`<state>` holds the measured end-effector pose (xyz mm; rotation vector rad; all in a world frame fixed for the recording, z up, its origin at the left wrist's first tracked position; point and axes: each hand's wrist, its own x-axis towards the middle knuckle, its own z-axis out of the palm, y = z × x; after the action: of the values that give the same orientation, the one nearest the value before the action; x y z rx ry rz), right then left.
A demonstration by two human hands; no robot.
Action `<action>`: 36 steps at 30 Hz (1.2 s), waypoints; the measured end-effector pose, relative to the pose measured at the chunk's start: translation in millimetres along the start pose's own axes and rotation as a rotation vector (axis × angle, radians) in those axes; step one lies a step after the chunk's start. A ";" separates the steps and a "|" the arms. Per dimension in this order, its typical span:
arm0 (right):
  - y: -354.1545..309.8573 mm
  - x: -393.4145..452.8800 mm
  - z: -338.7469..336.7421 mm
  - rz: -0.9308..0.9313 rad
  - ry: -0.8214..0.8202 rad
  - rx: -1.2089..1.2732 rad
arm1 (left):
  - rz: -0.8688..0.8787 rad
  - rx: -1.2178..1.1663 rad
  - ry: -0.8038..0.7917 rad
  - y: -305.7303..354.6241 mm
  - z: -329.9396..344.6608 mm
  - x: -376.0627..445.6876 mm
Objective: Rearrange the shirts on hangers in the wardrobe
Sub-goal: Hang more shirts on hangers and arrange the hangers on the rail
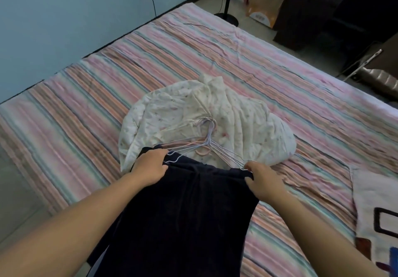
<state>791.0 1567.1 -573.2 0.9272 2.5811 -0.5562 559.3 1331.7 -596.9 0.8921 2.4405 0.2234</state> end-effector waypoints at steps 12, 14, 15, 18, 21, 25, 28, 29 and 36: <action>12.0 60.2 55.9 0.118 -0.066 0.061 | -0.005 0.098 0.156 -13.1 52.9 33.8; 10.7 57.5 59.2 0.152 -0.091 0.085 | -0.020 0.075 0.152 -15.3 53.5 30.9; 10.4 55.5 60.5 0.157 -0.090 0.120 | -0.030 0.052 0.143 -16.9 52.6 28.7; 8.8 45.2 57.8 0.140 -0.031 0.293 | -0.027 -0.039 0.143 -19.5 44.7 21.1; 5.2 31.9 49.2 0.081 0.060 0.415 | -0.023 -0.122 0.181 -16.8 30.7 8.3; -3.3 11.6 29.2 0.068 0.134 0.591 | -0.011 -0.178 0.223 -11.5 9.2 -15.3; -12.4 -7.1 12.0 0.043 0.154 0.660 | -0.015 -0.197 0.250 -9.5 -9.0 -36.7; -16.5 -14.3 6.4 0.030 0.169 0.663 | -0.019 -0.201 0.265 -8.8 -15.8 -44.5; -53.0 -74.7 -37.1 -0.063 0.276 0.627 | -0.032 -0.293 0.330 -7.3 -65.5 -122.6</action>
<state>803.6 1507.5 -495.5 1.1778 2.7232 -1.3966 599.3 1249.3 -492.1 0.7308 2.6218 0.7484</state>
